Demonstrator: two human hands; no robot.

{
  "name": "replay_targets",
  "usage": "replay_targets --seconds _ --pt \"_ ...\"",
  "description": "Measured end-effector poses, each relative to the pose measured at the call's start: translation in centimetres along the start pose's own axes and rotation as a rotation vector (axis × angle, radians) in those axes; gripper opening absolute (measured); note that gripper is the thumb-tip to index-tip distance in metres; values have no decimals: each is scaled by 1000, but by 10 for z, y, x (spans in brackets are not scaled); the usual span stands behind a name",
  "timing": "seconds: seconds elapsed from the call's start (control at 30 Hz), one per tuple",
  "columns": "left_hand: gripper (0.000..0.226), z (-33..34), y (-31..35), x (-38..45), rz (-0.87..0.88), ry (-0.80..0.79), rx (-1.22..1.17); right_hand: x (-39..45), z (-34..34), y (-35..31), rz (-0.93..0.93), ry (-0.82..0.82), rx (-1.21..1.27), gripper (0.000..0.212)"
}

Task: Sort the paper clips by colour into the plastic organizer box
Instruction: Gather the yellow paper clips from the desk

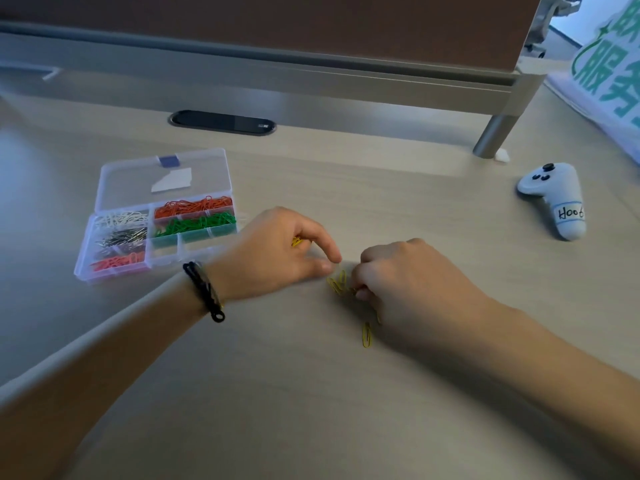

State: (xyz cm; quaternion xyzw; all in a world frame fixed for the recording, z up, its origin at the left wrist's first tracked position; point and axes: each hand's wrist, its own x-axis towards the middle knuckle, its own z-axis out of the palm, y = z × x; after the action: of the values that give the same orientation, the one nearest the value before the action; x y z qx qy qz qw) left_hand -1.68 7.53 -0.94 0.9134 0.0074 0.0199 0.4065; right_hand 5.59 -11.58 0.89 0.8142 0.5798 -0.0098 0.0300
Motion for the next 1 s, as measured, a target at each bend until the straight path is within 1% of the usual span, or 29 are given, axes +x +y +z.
replay_targets --seconds 0.13,0.2,0.23,0.3,0.33,0.37,0.4,0.47,0.53,0.6,0.67,0.7,0.77,0.83,0.87,0.93,1.0 --pt "20 10 -7 0 214 3 305 2 -8 -4 -54 -83 -120 18" --pt "22 14 -10 0 297 8 429 3 -6 -1 -76 -62 -140 10" --pt "22 15 -12 0 330 30 476 3 -3 1 -84 -34 -148 13" --pt "17 18 -14 -1 417 94 596 1 4 7 -81 5 -195 35" --pt "12 20 -13 -2 450 113 660 1 5 10 -70 14 -210 41" --pt "5 22 -13 -4 466 117 726 0 7 12 -58 9 -208 42" --pt "3 24 -10 -6 469 118 797 0 10 13 -49 14 -204 41" --pt "15 25 -4 -8 462 96 936 0 14 13 -40 58 -175 39" --pt "20 25 5 -8 452 62 1029 1 18 17 -31 125 -132 36" --pt "24 26 10 -7 449 47 1113 1 21 22 -7 173 -84 26" --pt "28 30 10 -5 462 34 1152 3 22 28 95 176 19 13" --pt "30 31 6 -5 466 28 1140 3 19 31 173 159 108 14" --pt "29 30 -2 -4 466 56 1077 3 15 40 305 140 375 11" --pt "15 27 -9 -6 390 117 924 3 13 45 381 117 700 10" --pt "12 25 -10 -7 308 153 776 3 13 45 392 96 878 11" --pt "18 27 -9 -12 90 183 345 3 12 41 367 83 1176 10" --pt "19 33 -2 -13 -80 133 -128 6 9 35 330 135 1327 7"
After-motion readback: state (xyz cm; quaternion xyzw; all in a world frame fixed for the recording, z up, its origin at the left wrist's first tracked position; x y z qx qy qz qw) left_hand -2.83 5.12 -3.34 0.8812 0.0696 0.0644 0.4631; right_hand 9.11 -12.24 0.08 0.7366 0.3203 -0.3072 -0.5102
